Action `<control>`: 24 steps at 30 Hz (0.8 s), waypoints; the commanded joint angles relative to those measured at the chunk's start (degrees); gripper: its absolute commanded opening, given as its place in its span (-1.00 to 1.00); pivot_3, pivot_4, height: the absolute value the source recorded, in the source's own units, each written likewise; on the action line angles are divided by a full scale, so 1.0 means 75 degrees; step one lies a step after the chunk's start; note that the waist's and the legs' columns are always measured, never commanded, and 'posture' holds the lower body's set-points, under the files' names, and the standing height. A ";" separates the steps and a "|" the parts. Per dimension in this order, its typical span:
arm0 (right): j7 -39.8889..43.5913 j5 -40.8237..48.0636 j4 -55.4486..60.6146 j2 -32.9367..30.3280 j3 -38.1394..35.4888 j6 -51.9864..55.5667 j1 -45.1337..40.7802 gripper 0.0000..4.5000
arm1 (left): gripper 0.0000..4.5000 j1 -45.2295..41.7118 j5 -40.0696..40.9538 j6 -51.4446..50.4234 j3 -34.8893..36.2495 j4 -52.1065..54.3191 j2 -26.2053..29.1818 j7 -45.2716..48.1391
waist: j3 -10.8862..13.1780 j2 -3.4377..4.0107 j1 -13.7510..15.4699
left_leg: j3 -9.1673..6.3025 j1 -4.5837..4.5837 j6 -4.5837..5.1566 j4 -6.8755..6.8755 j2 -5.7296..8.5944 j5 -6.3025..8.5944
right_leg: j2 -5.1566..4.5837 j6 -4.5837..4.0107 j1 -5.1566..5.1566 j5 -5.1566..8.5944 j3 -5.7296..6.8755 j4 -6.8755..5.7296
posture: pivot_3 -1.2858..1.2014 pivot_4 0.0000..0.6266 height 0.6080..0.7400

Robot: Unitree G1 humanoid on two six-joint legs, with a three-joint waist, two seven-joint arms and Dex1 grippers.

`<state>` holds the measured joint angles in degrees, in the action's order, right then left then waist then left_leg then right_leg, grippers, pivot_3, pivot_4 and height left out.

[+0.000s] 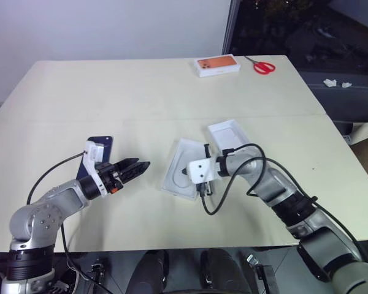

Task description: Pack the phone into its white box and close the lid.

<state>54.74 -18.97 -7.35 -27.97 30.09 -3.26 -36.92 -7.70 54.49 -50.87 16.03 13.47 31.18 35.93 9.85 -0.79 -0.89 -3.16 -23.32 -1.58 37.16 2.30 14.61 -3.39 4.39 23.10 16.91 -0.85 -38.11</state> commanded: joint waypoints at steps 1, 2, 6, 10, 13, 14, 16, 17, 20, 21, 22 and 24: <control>-0.0095 -0.0229 -0.0242 0.0132 0.0168 -0.0044 0.0100 -0.99 | 0.69 -0.0082 -0.0002 0.0090 0.0077 0.0071 0.0006 -0.0002 | -0.0001 -0.0002 -0.0002 | 0.0000 0.0002 0.0000 0.0000 0.0000 0.0000 | 0.0000 0.0000 -0.0002 0.0000 0.0000 0.0000 | 0.03 -0.52 1.00; -0.0055 -0.0195 -0.0193 0.0139 0.0142 -0.0033 0.0102 -0.99 | 0.69 -0.0084 -0.0003 0.0093 0.0084 0.0069 0.0001 -0.0006 | -0.0001 -0.0002 -0.0003 | 0.0000 0.0003 0.0000 0.0000 0.0000 0.0000 | 0.0000 0.0000 -0.0004 0.0000 0.0000 0.0000 | 0.03 -0.52 1.00; 0.0178 0.0025 -0.0087 0.0059 -0.0012 -0.0021 0.0088 -0.99 | 0.69 -0.0084 -0.0015 0.0104 0.0090 0.0060 -0.0009 -0.0010 | -0.0001 -0.0002 0.0001 | 0.0000 0.0003 0.0002 0.0000 0.0000 0.0001 | 0.0000 0.0000 -0.0004 0.0000 0.0000 0.0000 | 0.03 -0.52 1.00; 0.0507 0.0595 0.0214 0.0194 -0.0302 0.0443 0.0037 -0.99 | 0.69 -0.0094 -0.0026 0.0112 0.0089 0.0039 -0.0014 -0.0007 | -0.0001 -0.0002 0.0008 | 0.0000 0.0003 0.0004 0.0000 0.0000 0.0002 | 0.0000 0.0000 -0.0005 0.0000 0.0000 0.0001 | 0.03 -0.52 1.00; 0.0263 0.0557 0.0087 0.0314 -0.0474 0.0481 -0.0289 -0.99 | 0.69 -0.0109 -0.0011 0.0103 0.0079 0.0063 -0.0040 -0.0033 | -0.0001 -0.0002 0.0007 | 0.0000 0.0002 0.0005 0.0000 0.0000 0.0003 | -0.0001 0.0000 -0.0005 0.0000 0.0000 0.0001 | 0.03 -0.52 1.00; 0.0185 0.0510 0.0011 0.0328 -0.0495 0.0443 -0.0362 -0.99 | 0.69 -0.0110 -0.0015 0.0107 0.0079 0.0062 -0.0039 -0.0029 | -0.0001 -0.0001 0.0002 | 0.0000 0.0001 0.0006 0.0000 0.0000 0.0003 | -0.0001 0.0000 -0.0003 0.0000 0.0000 0.0001 | 0.03 -0.52 1.00; -0.0128 0.0379 -0.0268 0.0397 -0.0547 0.0319 -0.0533 -0.99 | 0.69 -0.0121 -0.0023 0.0109 0.0084 0.0045 -0.0036 -0.0023 | -0.0001 -0.0001 -0.0007 | 0.0000 0.0001 0.0005 0.0000 0.0000 0.0003 | 0.0000 0.0000 0.0000 0.0000 0.0000 0.0000 | 0.03 -0.52 1.00; -0.0322 0.0282 -0.0458 0.0412 -0.0543 0.0234 -0.0621 -0.99 | 0.69 -0.0125 -0.0029 0.0110 0.0084 0.0042 -0.0032 -0.0022 | -0.0001 -0.0001 -0.0006 | 0.0000 0.0001 0.0004 -0.0001 0.0000 0.0003 | 0.0000 0.0000 0.0001 0.0000 0.0000 0.0000 | 0.03 -0.52 1.00; -0.0683 0.0040 -0.0888 0.0386 -0.0477 -0.0022 -0.0803 -0.99 | 0.69 -0.0127 -0.0022 0.0102 0.0098 0.0050 -0.0021 -0.0019 | -0.0001 -0.0001 -0.0002 | 0.0000 0.0000 -0.0002 -0.0002 0.0000 -0.0001 | 0.0000 0.0000 0.0002 0.0000 0.0000 0.0000 | 0.03 -0.52 1.00; -0.0810 -0.0026 -0.1016 0.0392 -0.0484 -0.0082 -0.0864 -0.99 | 0.69 -0.0125 -0.0014 0.0093 0.0105 0.0058 -0.0021 -0.0026 | -0.0001 -0.0001 -0.0002 | 0.0000 0.0000 -0.0002 -0.0002 0.0000 -0.0001 | 0.0000 0.0000 0.0001 0.0000 0.0000 0.0001 | 0.03 -0.52 1.00; -0.0899 -0.0067 -0.1110 0.0401 -0.0492 -0.0127 -0.0908 -0.99 | 0.69 -0.0126 -0.0009 0.0087 0.0111 0.0061 -0.0021 -0.0031 | -0.0001 -0.0001 0.0004 | 0.0001 -0.0001 -0.0003 -0.0002 0.0001 -0.0002 | 0.0000 0.0000 0.0001 0.0000 0.0000 0.0002 | 0.03 -0.52 1.00; -0.1163 -0.0334 -0.1440 0.0344 -0.0437 -0.0353 -0.1063 -0.99 | 0.69 -0.0120 -0.0004 0.0085 0.0121 0.0069 -0.0016 -0.0029 | 0.0000 -0.0001 0.0003 | 0.0001 -0.0003 -0.0003 -0.0001 0.0002 -0.0002 | -0.0001 0.0000 0.0002 0.0000 -0.0001 0.0002 | 0.03 -0.52 1.00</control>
<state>47.91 -20.24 -17.70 -25.28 27.61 -4.14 -42.73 -8.00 54.23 -50.80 16.06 13.43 30.89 35.78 9.85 -0.80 -0.86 -3.14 -23.35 -1.60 37.16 2.32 14.60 -3.40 4.39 23.11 16.91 -0.85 -38.10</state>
